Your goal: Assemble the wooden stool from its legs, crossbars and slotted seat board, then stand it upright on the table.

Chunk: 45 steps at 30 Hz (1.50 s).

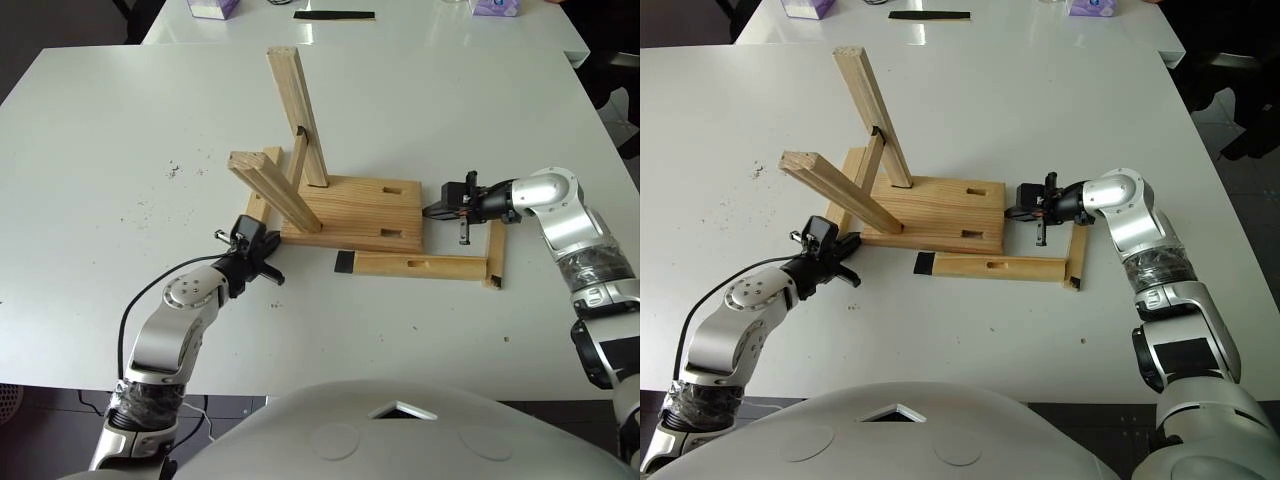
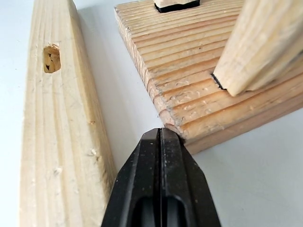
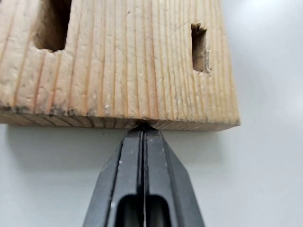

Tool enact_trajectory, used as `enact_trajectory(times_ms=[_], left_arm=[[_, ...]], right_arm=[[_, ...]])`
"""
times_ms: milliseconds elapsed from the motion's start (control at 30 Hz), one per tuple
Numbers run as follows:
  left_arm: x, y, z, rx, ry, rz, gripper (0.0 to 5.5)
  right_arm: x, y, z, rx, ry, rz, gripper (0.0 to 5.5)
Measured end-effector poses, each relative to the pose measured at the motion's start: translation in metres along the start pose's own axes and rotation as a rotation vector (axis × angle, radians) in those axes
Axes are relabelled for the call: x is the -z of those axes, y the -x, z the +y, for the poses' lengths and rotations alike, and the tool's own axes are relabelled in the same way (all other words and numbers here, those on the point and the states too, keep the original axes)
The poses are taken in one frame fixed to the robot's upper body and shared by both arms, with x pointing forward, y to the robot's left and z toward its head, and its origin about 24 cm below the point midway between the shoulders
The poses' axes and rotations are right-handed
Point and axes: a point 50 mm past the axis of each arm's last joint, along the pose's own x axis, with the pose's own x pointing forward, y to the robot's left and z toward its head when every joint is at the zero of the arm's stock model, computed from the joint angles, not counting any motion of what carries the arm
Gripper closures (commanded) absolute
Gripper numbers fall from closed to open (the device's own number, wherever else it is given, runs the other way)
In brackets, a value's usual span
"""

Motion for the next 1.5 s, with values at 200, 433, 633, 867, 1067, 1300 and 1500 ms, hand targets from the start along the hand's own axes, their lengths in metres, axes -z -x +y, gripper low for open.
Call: enact_trajectory(times_ms=[200, 433, 633, 867, 1067, 1300, 1500], left_arm=[[-0.027, 0.020, 0.004, -0.017, 0.084, -0.150, 5.50], [-0.028, 0.034, -0.009, 0.108, 0.087, -0.133, 5.50], [0.004, 0.036, -0.033, 0.288, 0.060, 0.031, 5.50], [0.005, -0.006, -0.031, 0.268, 0.029, 0.025, 5.50], [0.001, -0.025, -0.034, 0.266, 0.020, -0.012, 5.50], [-0.005, -0.040, -0.029, 0.222, 0.021, -0.041, 5.50], [-0.010, -0.048, -0.023, 0.200, 0.017, -0.047, 5.50]], right_arm=[[-0.020, 0.014, -0.035, 0.146, 0.044, -0.055, 5.47], [-0.017, -0.010, -0.045, 0.226, 0.020, -0.051, 5.47], [-0.031, -0.042, -0.056, 0.314, -0.003, -0.056, 5.47], [-0.026, -0.063, -0.047, 0.253, -0.018, 0.012, 5.47], [-0.026, -0.056, -0.048, 0.125, 0.041, 0.068, 5.47], [-0.021, -0.051, -0.043, 0.031, 0.046, 0.079, 5.47], [-0.016, -0.050, -0.032, -0.022, 0.027, 0.017, 5.47]])
